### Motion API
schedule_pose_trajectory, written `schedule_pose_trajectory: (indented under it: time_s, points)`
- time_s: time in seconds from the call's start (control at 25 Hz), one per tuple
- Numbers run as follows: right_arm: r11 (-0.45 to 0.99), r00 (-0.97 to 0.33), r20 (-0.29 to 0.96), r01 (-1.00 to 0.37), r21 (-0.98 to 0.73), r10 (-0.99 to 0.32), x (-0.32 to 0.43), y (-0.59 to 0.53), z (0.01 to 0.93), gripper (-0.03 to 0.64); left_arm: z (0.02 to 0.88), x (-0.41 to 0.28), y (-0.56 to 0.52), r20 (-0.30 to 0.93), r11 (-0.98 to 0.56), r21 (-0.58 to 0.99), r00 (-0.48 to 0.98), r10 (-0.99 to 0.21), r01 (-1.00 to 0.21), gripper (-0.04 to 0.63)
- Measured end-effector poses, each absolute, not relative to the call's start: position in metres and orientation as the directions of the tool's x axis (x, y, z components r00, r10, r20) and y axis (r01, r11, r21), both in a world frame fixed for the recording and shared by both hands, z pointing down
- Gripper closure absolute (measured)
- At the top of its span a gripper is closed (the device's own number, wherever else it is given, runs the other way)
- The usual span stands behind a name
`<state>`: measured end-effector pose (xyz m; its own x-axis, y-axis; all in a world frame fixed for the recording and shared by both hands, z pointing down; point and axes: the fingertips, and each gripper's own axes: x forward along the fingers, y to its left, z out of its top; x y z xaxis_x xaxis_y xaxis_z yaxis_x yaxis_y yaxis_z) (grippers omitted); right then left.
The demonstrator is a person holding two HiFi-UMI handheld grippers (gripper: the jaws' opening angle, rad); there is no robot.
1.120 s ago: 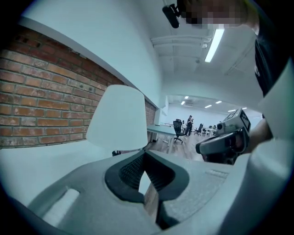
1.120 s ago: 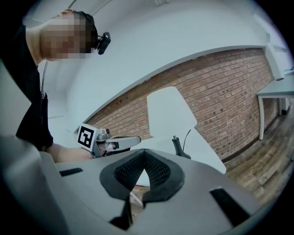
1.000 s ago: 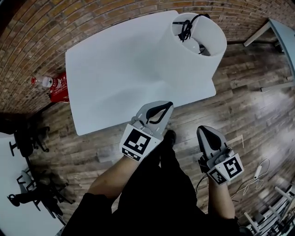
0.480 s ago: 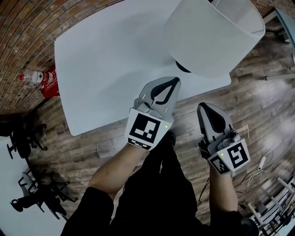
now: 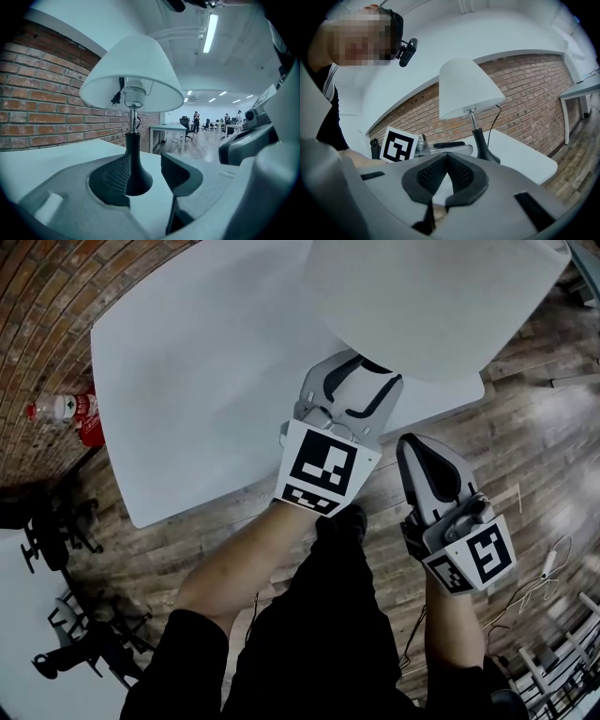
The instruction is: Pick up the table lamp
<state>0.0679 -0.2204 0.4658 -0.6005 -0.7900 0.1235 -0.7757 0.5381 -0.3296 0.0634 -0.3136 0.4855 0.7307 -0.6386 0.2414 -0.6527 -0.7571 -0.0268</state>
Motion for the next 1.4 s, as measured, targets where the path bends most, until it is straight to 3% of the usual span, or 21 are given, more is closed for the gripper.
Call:
schedule_pose_trajectory:
  time_s: [0.44, 1.4]
  points:
    - [0.51, -0.58, 0.105, -0.778, -0.368, -0.808, 0.08, -0.228, 0.483, 0.609, 0.495, 0.083, -0.358, 0.211, -0.722, -0.025, 0.702, -0.68, -0.692, 0.359]
    - [0.489, -0.578, 0.136, -0.776, -0.399, -0.805, 0.098, -0.238, 0.504, 0.607, 0.474, 0.117, -0.402, -0.001, -0.725, -0.109, 0.73, -0.684, -0.68, 0.357]
